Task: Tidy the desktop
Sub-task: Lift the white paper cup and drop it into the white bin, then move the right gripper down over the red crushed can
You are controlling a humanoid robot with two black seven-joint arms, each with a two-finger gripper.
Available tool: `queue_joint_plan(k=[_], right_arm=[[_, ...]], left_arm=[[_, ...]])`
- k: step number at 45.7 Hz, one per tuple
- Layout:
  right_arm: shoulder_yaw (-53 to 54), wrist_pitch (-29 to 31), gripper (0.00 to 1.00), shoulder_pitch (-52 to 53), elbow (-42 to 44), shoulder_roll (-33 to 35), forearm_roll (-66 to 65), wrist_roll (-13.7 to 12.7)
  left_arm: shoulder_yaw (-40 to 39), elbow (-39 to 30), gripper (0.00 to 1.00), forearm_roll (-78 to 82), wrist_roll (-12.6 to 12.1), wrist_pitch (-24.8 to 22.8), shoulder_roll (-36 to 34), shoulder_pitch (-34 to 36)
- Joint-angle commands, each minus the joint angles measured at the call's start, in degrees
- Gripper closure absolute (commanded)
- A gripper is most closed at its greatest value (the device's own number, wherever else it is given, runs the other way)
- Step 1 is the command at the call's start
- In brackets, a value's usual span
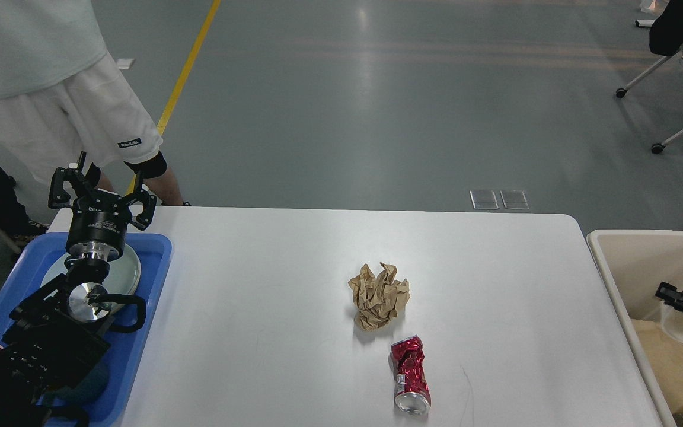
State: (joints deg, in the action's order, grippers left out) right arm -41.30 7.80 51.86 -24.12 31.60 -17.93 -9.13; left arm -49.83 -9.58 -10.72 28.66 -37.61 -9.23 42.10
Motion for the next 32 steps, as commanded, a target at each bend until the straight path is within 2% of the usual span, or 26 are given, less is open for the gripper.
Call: queue_joint_plan(k=[1, 10, 14, 27, 32], right_arm=[[-0.36, 0.29, 0.0, 0.0, -0.14, -0.75, -0.09, -0.01], [-0.97, 0.73, 0.0, 1.49, -0.92, -3.12, -0.27, -0.1], [-1.94, 1.08, 0.0, 4.03, -4.17, -2.77, -0.36, -0.18], [-4.58, 2.75, 0.0, 23.19, -31.58, 3.56, -1.06, -0.01], [-4.93, 6.87, 0.0, 30.13, -39.06, 3.65, -1.85, -0.01]], left_arm=[[0.0, 0.0, 0.04, 0.0, -0.01, -0.01, 0.0, 0.0], [0.0, 0.0, 0.04, 0.0, -0.01, -0.01, 0.0, 0.0], [0.0, 0.0, 0.04, 0.0, -0.01, -0.01, 0.0, 0.0], [0.0, 0.0, 0.04, 0.0, -0.01, -0.01, 0.0, 0.0], [0.0, 0.0, 0.04, 0.0, -0.01, -0.01, 0.0, 0.0]])
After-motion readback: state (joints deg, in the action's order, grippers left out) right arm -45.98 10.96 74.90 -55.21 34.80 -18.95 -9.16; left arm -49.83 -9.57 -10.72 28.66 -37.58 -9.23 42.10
